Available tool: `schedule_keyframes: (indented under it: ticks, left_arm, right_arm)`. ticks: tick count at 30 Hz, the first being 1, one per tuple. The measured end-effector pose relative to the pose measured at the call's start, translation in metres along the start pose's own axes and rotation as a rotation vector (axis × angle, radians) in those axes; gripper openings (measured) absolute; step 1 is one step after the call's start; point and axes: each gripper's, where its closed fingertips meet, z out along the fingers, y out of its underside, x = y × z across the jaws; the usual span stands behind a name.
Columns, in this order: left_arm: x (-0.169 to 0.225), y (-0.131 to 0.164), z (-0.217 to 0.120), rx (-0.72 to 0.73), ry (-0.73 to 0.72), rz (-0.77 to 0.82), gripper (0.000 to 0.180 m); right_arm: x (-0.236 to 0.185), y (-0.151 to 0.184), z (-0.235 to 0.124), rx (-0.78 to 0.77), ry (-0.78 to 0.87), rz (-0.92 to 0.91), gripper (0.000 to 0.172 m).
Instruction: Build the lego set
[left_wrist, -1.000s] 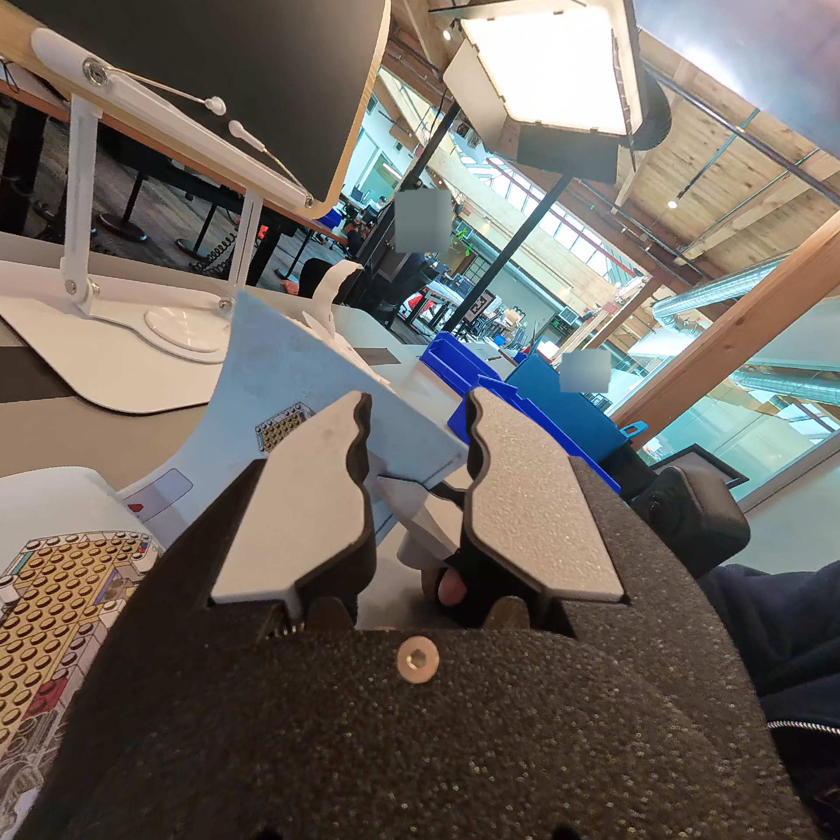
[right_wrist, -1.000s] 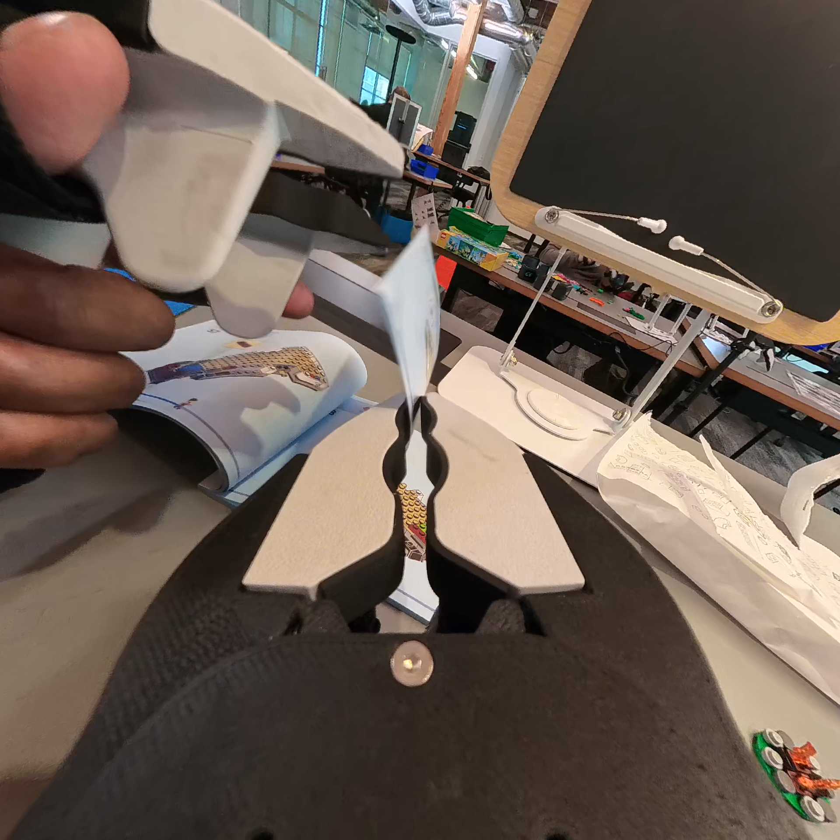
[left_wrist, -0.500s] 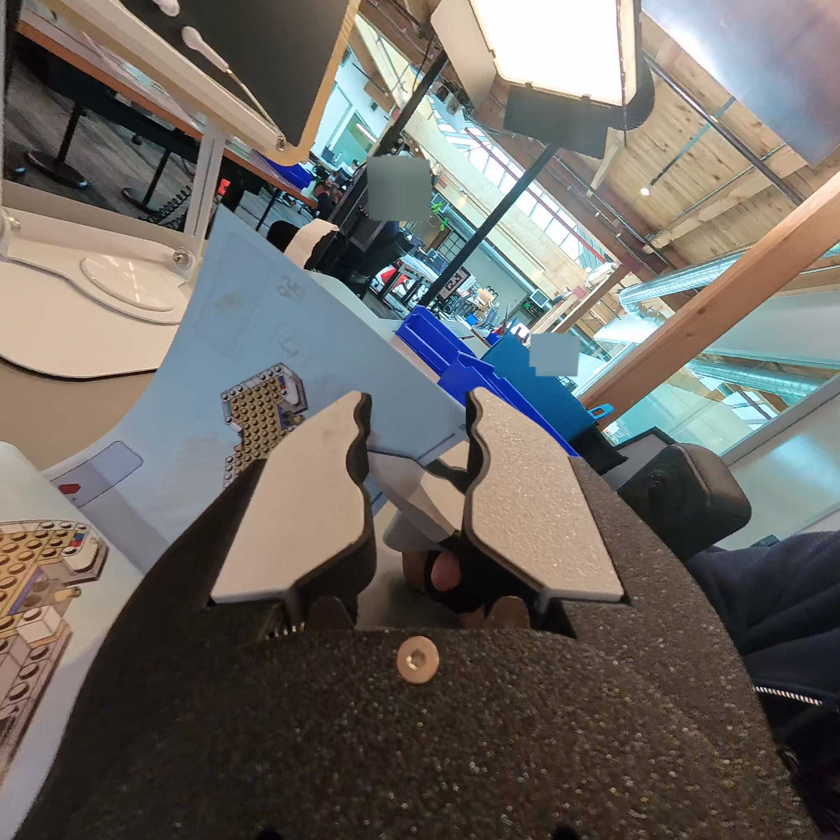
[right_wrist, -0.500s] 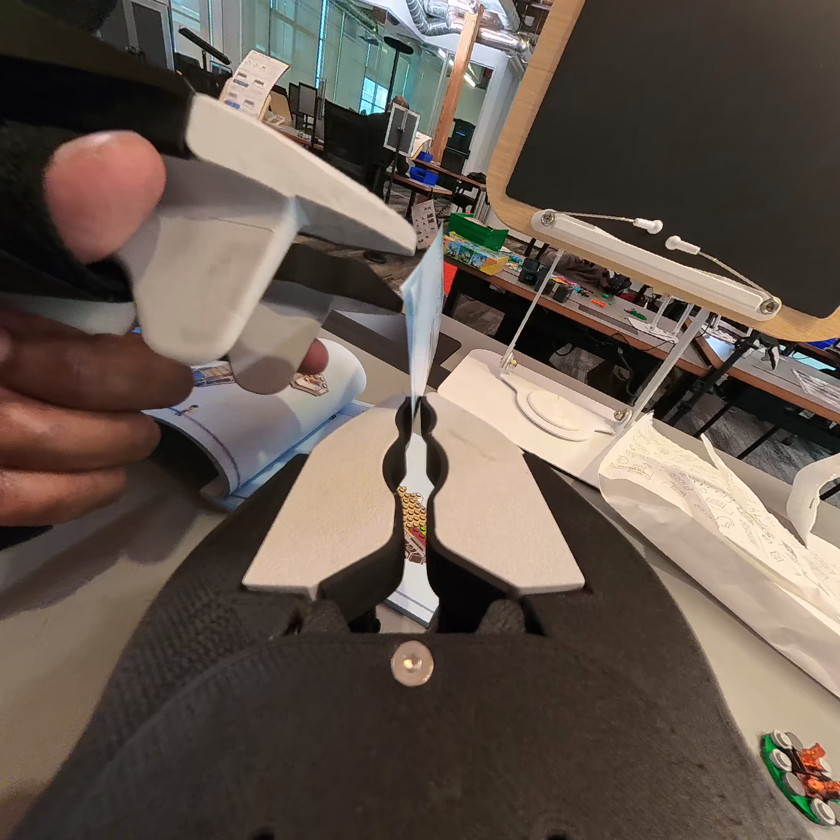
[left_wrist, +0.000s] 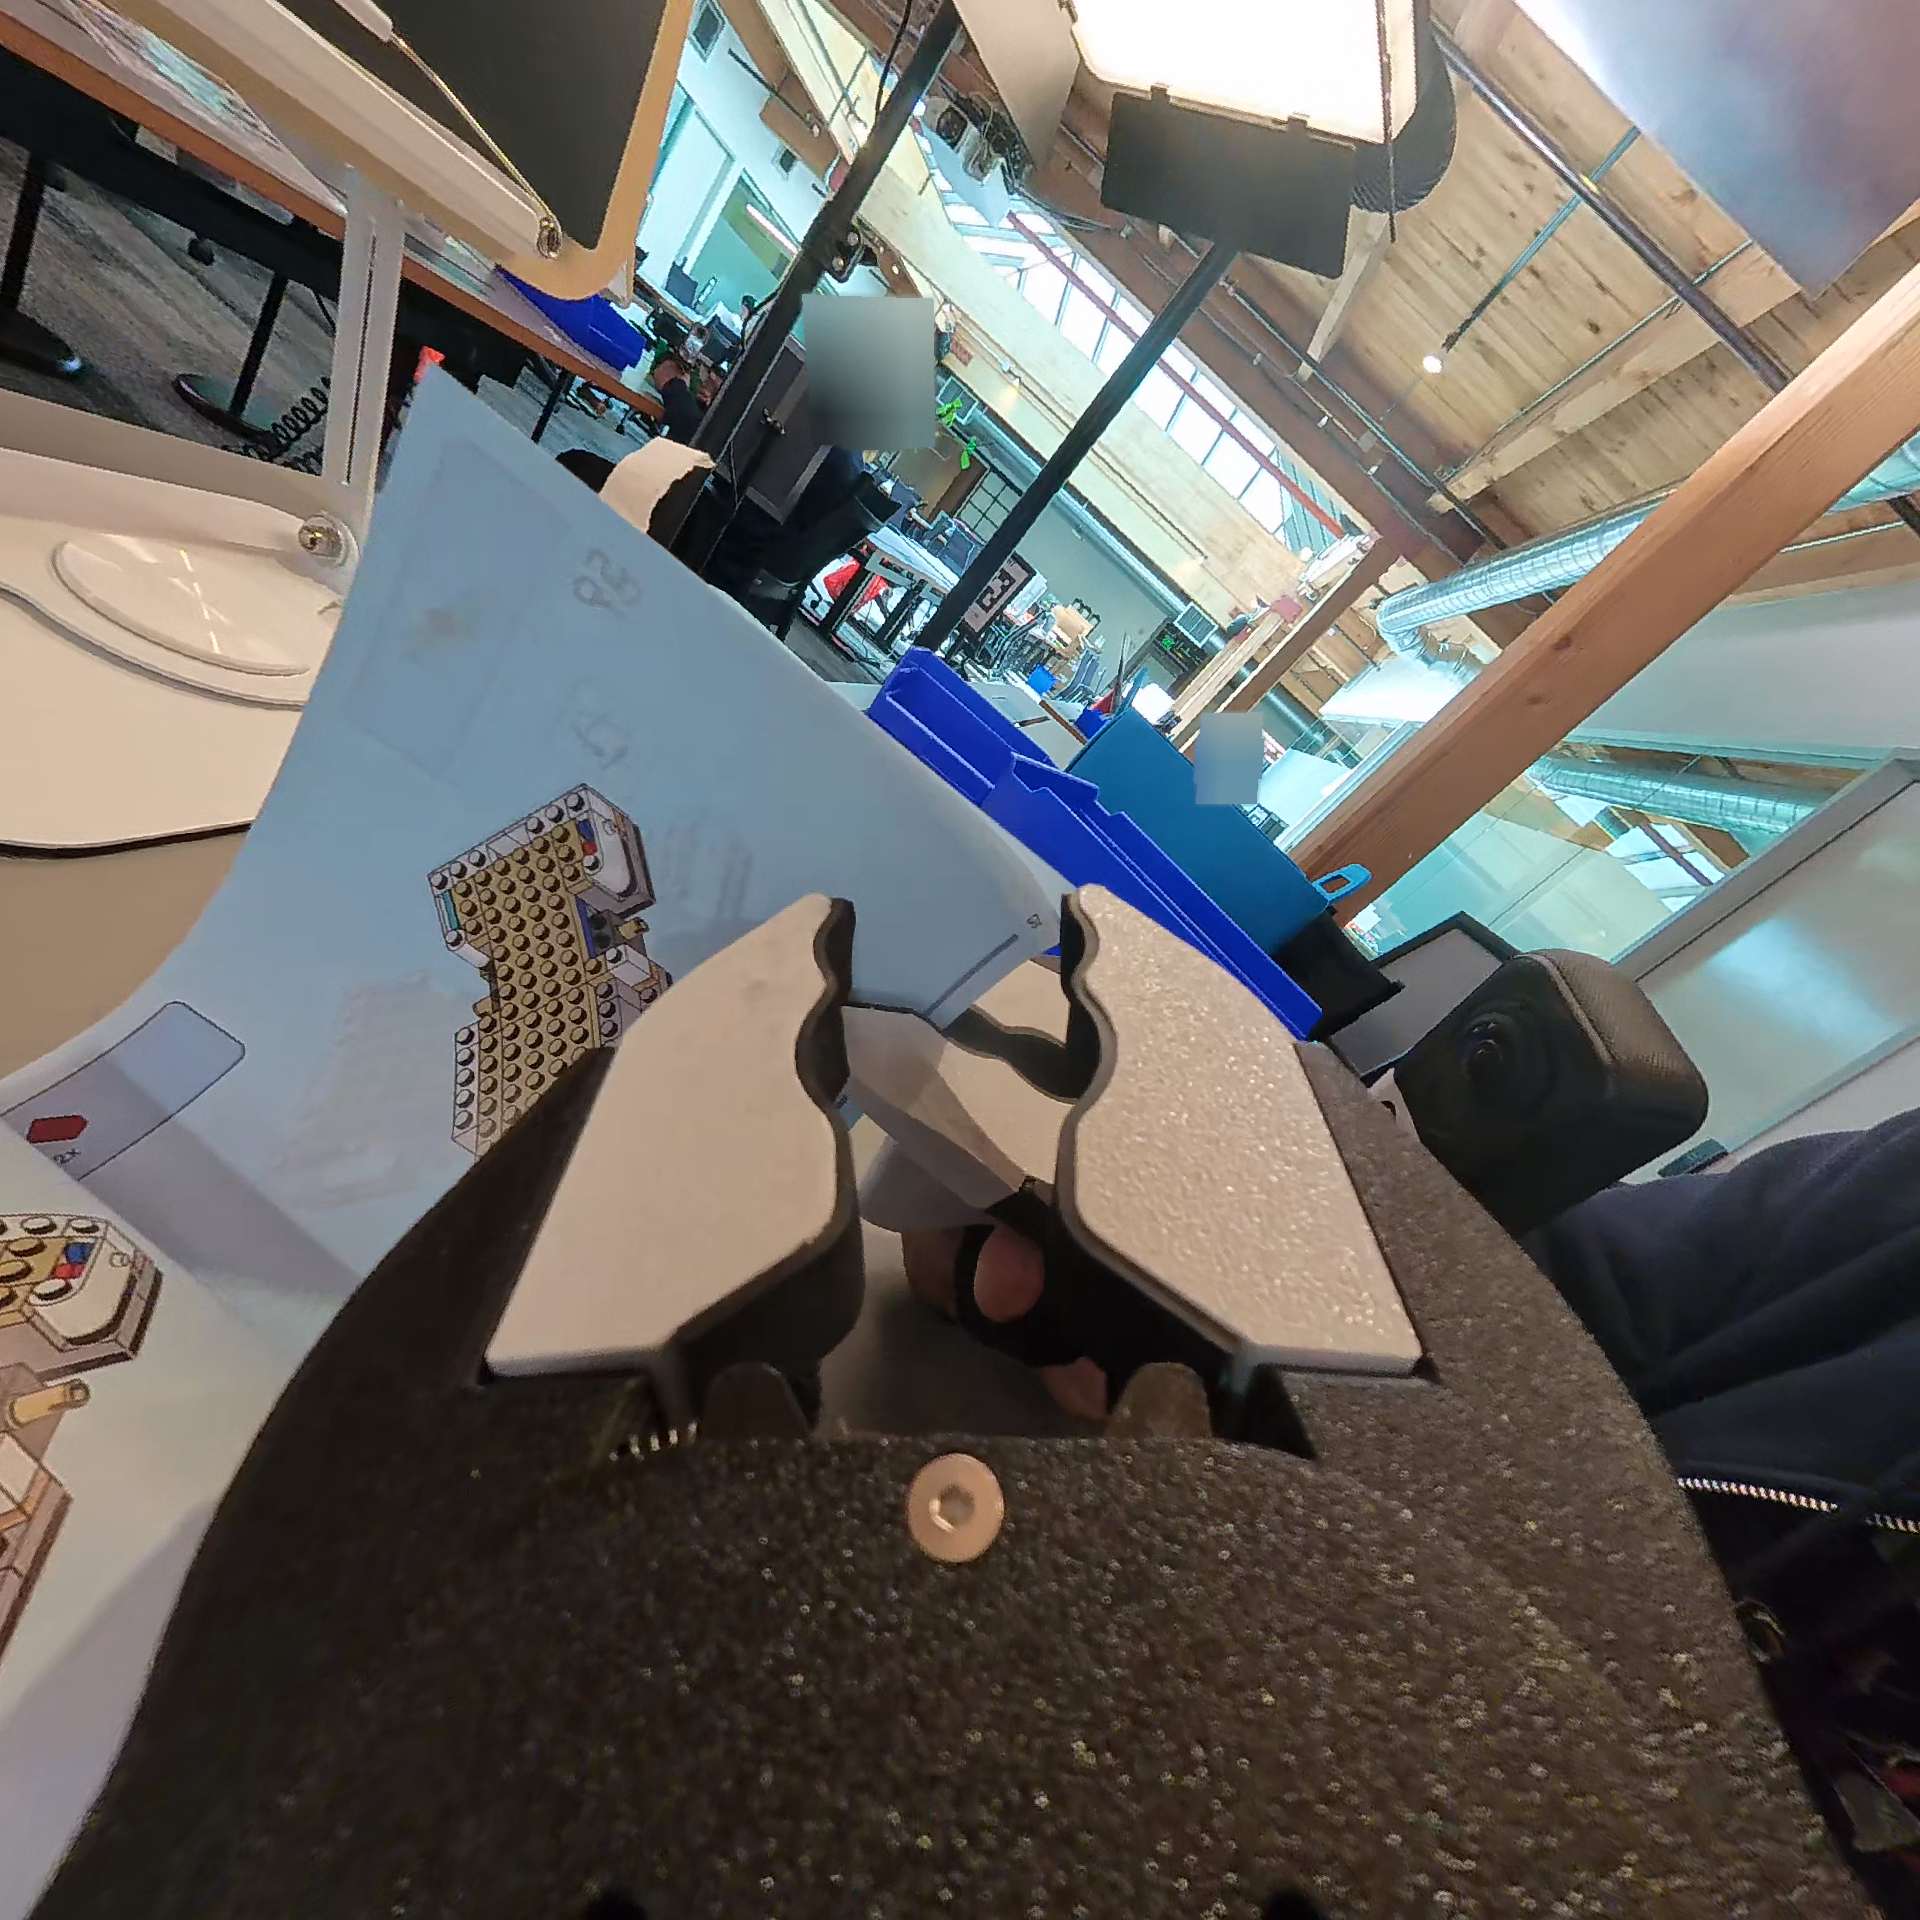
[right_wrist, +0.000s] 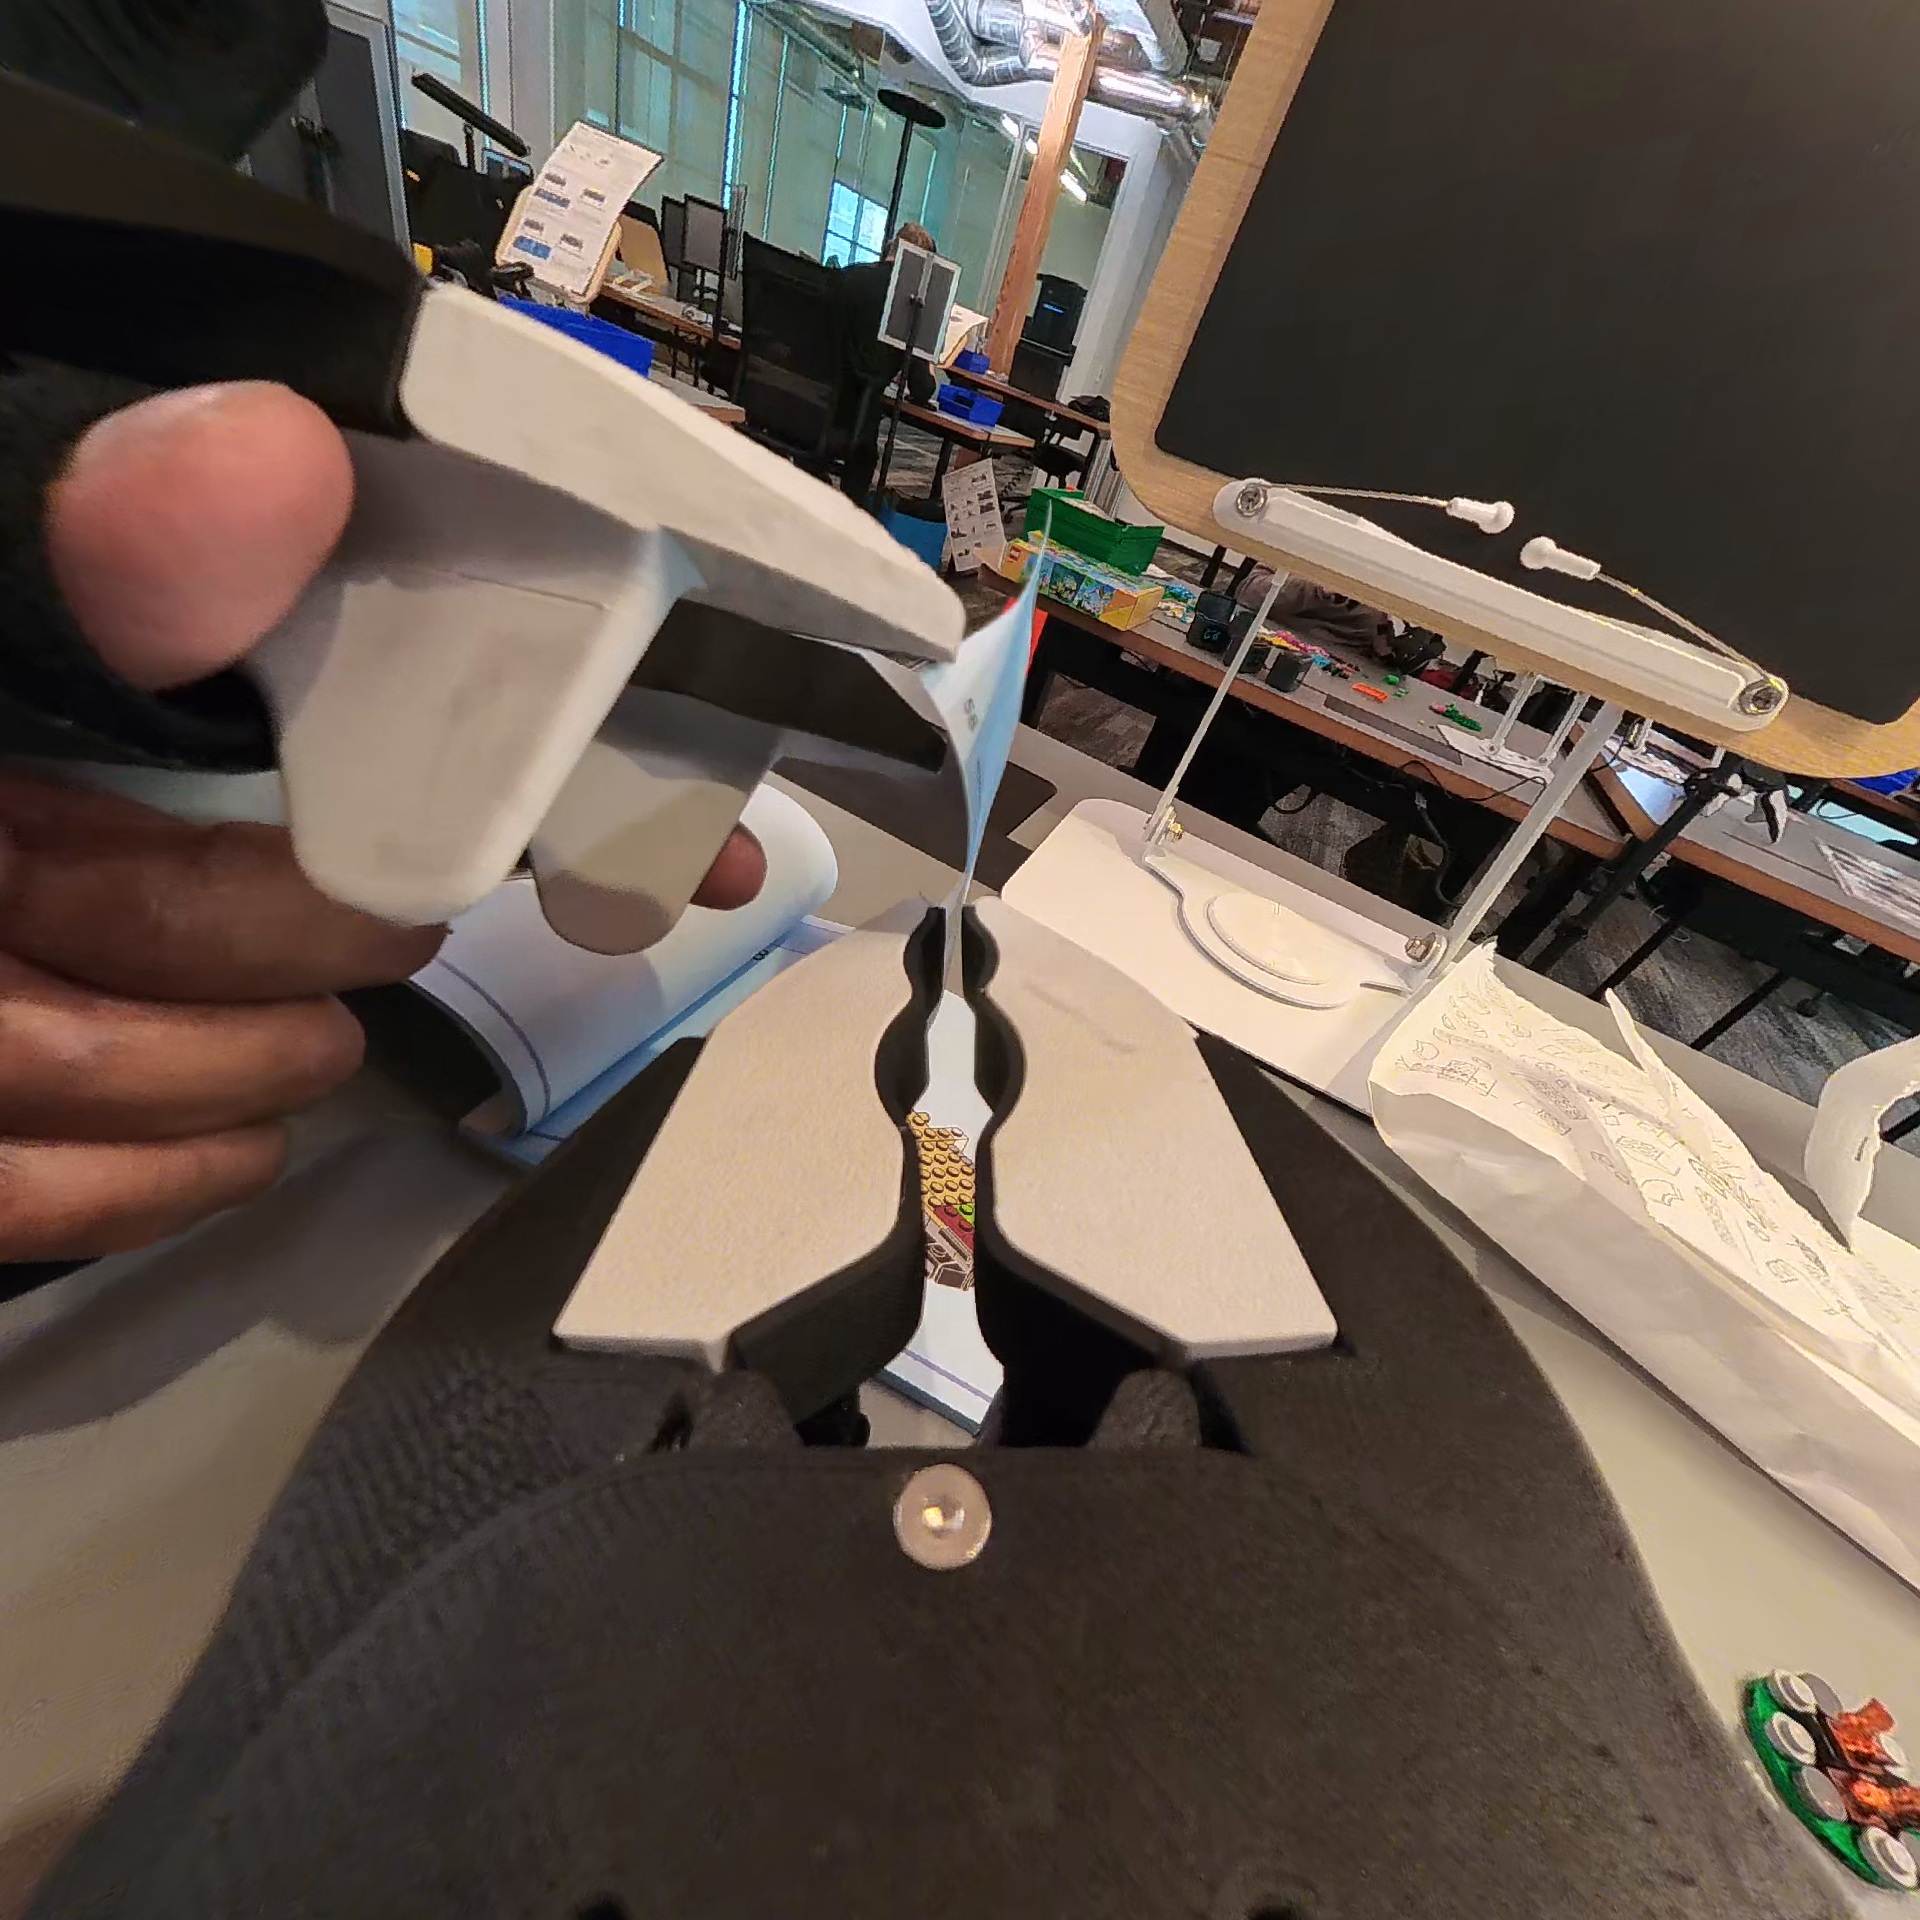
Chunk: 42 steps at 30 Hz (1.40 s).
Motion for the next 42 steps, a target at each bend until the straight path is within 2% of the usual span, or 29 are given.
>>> schedule_keyframes:
  ticks: [8,13,19,23,26,31,35,38,42]
  left_arm:
    - [-0.001,0.003,-0.001,-0.025,-0.003,0.005,0.033]
    - [0.003,0.008,-0.001,-0.072,-0.003,0.042,0.022]
    - [0.009,0.011,-0.002,-0.094,0.028,0.052,0.000]
    - [0.014,0.009,-0.003,-0.087,0.064,0.049,0.000]
    - [0.014,0.005,-0.005,-0.069,0.054,0.065,0.000]
    - [0.012,-0.001,-0.009,-0.041,0.038,0.059,0.000]
    - [0.009,-0.006,-0.016,-0.041,0.016,0.048,0.000]
    - [0.006,-0.011,-0.025,-0.047,-0.011,0.051,0.000]
    - [-0.002,-0.015,-0.039,-0.075,-0.071,0.036,0.000]
  right_arm:
    - [0.000,0.000,0.000,0.001,0.000,-0.003,0.003]
    - [0.000,0.001,0.000,-0.002,0.001,-0.006,0.003]
    - [-0.001,0.001,0.000,-0.002,0.000,-0.014,0.003]
    - [-0.002,0.001,0.000,-0.003,-0.005,-0.019,0.004]
    - [-0.003,0.004,0.000,-0.019,-0.014,-0.022,0.013]
    - [0.009,0.010,-0.008,-0.061,0.020,-0.013,0.048]
    - [0.023,-0.004,-0.024,-0.008,0.091,-0.052,0.068]
    - [0.011,-0.011,-0.031,0.031,0.066,-0.126,0.064]
    - [-0.015,0.001,-0.026,-0.025,-0.022,-0.204,0.053]
